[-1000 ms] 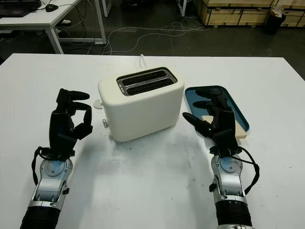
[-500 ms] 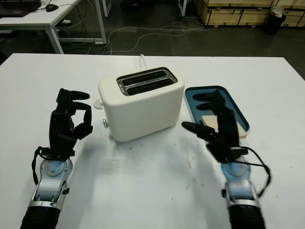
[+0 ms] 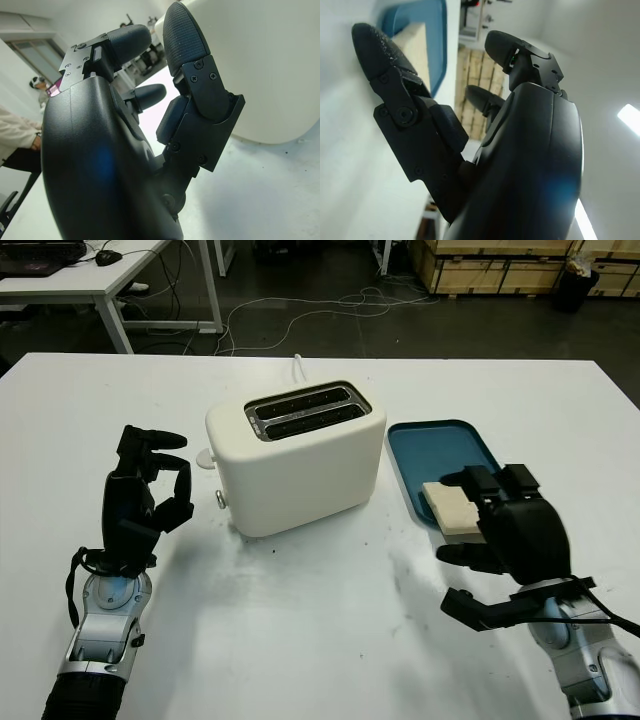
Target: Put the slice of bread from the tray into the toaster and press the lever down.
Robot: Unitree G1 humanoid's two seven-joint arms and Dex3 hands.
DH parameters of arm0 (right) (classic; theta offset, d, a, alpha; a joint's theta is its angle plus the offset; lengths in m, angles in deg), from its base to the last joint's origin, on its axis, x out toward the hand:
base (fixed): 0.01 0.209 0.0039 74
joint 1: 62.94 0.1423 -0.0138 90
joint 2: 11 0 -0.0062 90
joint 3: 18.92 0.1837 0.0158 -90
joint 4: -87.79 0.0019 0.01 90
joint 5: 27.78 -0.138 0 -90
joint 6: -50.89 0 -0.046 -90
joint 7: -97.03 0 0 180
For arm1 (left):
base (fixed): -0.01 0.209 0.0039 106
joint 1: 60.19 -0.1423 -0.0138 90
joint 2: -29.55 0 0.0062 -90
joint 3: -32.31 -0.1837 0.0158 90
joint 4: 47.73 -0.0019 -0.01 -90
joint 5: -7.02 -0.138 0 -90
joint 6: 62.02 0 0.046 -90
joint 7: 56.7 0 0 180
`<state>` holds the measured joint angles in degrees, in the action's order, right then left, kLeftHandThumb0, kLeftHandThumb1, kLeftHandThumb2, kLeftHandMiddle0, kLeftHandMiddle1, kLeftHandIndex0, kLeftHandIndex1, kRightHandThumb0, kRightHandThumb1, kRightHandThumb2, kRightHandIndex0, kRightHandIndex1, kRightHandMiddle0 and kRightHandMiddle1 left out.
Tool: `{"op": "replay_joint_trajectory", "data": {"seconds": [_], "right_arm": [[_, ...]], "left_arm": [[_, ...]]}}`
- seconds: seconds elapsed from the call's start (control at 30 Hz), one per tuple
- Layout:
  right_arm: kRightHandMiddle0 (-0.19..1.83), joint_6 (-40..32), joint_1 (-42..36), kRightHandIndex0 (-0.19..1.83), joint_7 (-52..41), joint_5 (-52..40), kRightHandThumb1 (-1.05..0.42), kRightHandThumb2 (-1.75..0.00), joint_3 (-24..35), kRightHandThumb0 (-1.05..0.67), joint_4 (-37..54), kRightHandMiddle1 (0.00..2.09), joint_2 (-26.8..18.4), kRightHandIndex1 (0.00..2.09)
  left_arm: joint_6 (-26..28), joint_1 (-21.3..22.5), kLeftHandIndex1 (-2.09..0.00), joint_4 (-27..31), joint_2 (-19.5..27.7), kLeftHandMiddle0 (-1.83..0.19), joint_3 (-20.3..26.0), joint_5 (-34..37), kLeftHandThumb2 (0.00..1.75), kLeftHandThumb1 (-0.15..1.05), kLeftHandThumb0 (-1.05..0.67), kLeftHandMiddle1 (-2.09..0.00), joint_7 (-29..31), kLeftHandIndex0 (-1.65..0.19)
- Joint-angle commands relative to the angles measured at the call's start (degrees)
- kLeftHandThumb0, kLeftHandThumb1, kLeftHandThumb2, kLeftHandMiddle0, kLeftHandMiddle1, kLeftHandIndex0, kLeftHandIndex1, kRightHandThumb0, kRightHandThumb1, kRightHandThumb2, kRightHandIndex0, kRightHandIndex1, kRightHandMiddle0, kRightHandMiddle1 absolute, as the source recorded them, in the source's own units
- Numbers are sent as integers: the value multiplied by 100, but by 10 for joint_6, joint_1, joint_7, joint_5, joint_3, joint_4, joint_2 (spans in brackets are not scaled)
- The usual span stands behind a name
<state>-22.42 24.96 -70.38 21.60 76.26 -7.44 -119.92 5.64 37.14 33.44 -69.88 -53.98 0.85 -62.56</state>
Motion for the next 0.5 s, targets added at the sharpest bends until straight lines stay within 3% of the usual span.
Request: {"op": "replay_joint_trajectory", "data": {"seconds": [0.0,0.2,0.47], "right_arm": [[0,-21,1,0,8,16,-58,0,-10,-81,8,88,-11,109],[0,-61,14,0,43,58,-58,-1,-34,-77,-8,78,-21,101],[0,-56,60,0,115,57,-60,-1,-78,-62,-123,71,-32,97]], "left_arm": [[-10,12,-159,-6,3,0,2,0,92,75,-75,-175,2,0],[-6,11,-160,-2,-2,0,0,6,92,74,-74,-175,5,0],[-6,10,-160,4,1,0,1,-1,95,73,-75,-175,2,0]]}}
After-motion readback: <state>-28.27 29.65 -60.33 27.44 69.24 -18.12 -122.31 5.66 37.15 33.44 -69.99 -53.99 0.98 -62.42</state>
